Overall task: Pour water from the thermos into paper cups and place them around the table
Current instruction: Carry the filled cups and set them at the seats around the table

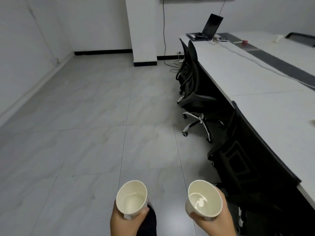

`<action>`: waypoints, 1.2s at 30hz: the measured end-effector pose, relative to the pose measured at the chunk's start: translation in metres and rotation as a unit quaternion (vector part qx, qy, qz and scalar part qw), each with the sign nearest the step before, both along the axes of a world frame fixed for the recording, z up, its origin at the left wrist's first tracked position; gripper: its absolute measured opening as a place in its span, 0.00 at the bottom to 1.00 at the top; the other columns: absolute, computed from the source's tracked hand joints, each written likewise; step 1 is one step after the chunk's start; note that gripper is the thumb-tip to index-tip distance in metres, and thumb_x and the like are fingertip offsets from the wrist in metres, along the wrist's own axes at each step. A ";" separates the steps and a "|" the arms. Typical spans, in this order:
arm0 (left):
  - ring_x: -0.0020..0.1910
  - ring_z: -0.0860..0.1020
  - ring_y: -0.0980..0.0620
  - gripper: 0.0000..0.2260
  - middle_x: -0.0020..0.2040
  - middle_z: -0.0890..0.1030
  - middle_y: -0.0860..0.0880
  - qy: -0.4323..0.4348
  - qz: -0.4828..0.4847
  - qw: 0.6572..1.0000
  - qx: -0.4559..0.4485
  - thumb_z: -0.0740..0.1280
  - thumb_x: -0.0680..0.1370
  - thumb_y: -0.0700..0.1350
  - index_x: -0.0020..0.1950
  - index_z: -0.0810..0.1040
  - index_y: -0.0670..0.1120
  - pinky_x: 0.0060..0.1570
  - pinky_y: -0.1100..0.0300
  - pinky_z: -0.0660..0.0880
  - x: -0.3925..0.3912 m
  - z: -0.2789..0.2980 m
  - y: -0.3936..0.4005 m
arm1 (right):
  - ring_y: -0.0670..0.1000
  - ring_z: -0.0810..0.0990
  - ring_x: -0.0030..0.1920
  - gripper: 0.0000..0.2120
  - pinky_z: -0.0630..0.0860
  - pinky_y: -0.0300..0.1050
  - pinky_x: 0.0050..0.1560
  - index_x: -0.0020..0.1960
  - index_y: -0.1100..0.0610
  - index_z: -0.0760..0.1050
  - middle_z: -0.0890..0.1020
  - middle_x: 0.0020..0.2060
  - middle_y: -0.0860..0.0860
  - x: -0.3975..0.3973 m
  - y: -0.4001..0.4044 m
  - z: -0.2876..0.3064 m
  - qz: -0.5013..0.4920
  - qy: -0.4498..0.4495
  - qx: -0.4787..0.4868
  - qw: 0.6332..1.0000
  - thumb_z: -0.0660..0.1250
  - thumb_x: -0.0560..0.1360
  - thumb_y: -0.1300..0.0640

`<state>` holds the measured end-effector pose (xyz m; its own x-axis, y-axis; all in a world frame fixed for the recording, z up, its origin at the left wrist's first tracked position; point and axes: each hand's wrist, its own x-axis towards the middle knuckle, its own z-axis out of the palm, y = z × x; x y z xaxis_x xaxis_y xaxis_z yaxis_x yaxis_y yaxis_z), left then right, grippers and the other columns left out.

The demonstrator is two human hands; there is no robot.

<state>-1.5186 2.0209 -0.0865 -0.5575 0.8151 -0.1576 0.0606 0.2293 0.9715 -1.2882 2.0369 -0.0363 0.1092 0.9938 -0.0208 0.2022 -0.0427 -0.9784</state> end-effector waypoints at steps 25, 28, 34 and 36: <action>0.38 0.78 0.60 0.30 0.39 0.79 0.62 0.009 -0.072 0.997 0.019 0.80 0.51 0.31 0.45 0.75 0.52 0.36 0.75 0.71 -0.003 0.010 0.681 | 0.38 0.76 0.50 0.38 0.71 0.29 0.46 0.51 0.45 0.68 0.76 0.50 0.45 -0.043 0.647 0.004 -0.075 0.037 0.002 0.996 0.76 0.52 0.75; 0.40 0.76 0.53 0.30 0.39 0.77 0.57 0.010 -0.020 0.999 0.027 0.78 0.53 0.27 0.48 0.74 0.49 0.41 0.68 0.71 0.000 0.032 0.761 | 0.32 0.75 0.50 0.37 0.69 0.22 0.45 0.52 0.46 0.67 0.75 0.52 0.45 -0.046 0.738 0.018 -0.034 0.026 0.013 0.999 0.76 0.54 0.75; 0.40 0.72 0.63 0.30 0.40 0.74 0.62 0.002 -0.021 1.000 0.015 0.78 0.55 0.29 0.47 0.72 0.52 0.42 0.64 0.67 -0.012 0.043 0.891 | 0.30 0.76 0.45 0.36 0.71 0.22 0.37 0.52 0.45 0.67 0.75 0.51 0.45 -0.059 0.877 0.026 0.003 0.050 0.009 0.999 0.77 0.51 0.65; 0.40 0.74 0.63 0.29 0.41 0.76 0.61 0.000 -0.033 0.999 0.021 0.78 0.55 0.27 0.47 0.73 0.51 0.36 0.72 0.70 -0.019 0.039 0.931 | 0.32 0.76 0.48 0.38 0.71 0.23 0.41 0.52 0.46 0.67 0.75 0.52 0.47 -0.066 0.915 0.015 -0.011 0.042 0.014 0.999 0.77 0.52 0.74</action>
<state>-1.5381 2.9517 -0.0473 -0.5029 0.8556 -0.1224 0.0746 0.1841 0.9801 -1.3539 2.9519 -0.0215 0.1300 0.9915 -0.0022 0.1186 -0.0177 -0.9928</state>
